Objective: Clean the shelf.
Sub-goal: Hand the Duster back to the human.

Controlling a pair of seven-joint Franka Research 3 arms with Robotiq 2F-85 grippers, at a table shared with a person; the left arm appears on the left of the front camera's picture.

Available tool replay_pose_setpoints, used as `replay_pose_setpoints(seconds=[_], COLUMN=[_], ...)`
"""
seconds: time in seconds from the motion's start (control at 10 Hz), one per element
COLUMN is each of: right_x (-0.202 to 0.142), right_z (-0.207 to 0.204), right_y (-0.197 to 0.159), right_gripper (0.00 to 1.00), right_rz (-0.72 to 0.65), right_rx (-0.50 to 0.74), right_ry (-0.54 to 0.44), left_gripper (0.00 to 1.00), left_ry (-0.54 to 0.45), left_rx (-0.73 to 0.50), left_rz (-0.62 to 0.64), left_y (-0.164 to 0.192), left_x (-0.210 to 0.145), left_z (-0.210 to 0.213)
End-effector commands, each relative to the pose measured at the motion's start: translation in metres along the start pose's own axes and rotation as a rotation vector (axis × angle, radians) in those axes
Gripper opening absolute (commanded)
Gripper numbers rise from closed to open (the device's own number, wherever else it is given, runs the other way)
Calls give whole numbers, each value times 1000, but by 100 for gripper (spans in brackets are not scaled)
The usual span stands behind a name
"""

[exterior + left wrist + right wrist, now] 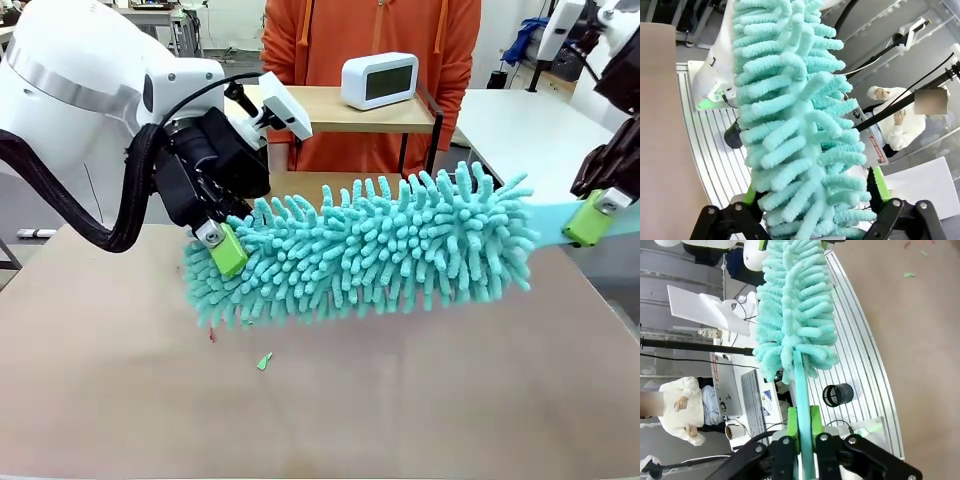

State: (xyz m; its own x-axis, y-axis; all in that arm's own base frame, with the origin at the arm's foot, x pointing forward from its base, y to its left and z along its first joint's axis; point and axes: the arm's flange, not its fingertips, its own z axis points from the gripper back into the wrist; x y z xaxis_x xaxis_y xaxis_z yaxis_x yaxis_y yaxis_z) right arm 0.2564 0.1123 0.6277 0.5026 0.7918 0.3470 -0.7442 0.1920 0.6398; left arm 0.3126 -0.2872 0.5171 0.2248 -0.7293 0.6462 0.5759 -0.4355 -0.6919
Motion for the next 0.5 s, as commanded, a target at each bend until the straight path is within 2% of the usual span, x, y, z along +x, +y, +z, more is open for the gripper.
replay_pose_setpoints(seconds=[0.0,0.1,0.2,0.3,0.4], right_x=[-1,0,0,0,-1], right_z=[-1,-1,-2,-2,-3], right_y=[3,3,3,3,2], right_gripper=[12,12,12,12,12], right_rz=[-19,-17,-15,-17,-20], right_rx=[0,2,7,10,11], right_ry=[-48,-46,-43,-42,-39], left_gripper=[40,8,0,24,0], left_ry=[15,4,-15,-32,-39], left_rx=[8,19,47,41,38], left_rz=[-31,-44,-52,-65,-75], left_y=[1,0,0,0,0], left_x=[-6,-5,-6,-6,-6], left_z=[-3,-2,-2,-3,-4])
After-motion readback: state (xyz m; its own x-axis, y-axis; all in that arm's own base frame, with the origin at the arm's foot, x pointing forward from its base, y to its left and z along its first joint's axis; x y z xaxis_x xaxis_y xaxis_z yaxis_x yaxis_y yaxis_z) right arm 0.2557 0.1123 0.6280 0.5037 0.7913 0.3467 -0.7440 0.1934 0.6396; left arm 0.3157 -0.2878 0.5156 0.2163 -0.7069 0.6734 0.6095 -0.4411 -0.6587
